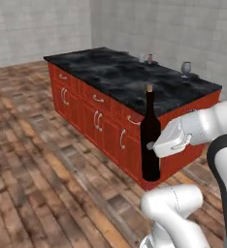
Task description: There is a wine glass and glass cup on the dining counter. Place the wine bottle next to the wine glass and the juice bottle next to the glass cup.
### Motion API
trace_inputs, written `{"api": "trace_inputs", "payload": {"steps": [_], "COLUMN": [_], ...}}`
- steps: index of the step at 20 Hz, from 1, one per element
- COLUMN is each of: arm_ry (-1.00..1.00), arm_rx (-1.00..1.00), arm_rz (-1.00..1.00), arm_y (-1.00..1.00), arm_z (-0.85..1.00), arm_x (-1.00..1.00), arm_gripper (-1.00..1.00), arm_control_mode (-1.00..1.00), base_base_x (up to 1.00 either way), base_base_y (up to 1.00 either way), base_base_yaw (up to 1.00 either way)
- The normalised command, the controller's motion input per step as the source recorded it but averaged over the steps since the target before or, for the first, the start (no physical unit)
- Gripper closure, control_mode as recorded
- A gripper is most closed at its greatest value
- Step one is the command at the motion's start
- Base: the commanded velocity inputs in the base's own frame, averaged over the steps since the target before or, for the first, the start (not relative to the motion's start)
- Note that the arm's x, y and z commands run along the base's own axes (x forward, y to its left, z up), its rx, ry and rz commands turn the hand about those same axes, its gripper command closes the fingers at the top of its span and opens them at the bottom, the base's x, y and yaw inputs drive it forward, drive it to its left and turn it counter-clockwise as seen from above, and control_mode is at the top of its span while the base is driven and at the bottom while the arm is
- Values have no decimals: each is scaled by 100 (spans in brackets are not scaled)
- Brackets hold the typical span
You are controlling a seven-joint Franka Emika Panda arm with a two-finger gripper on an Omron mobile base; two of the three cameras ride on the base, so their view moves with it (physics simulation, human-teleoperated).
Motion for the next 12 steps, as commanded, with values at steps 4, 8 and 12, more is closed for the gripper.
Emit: {"api": "trace_inputs", "payload": {"steps": [4, 8, 12], "arm_ry": [0, 0, 0], "arm_rx": [0, 0, 0], "arm_rz": [0, 0, 0], "arm_y": [0, 0, 0], "arm_z": [0, 0, 0], "arm_x": [0, 0, 0], "arm_gripper": [100, 100, 100], "arm_control_mode": [100, 100, 100], "base_base_x": [0, 0, 4], "base_base_y": [2, 0, 0], "base_base_yaw": [-98, -98, -90]}}
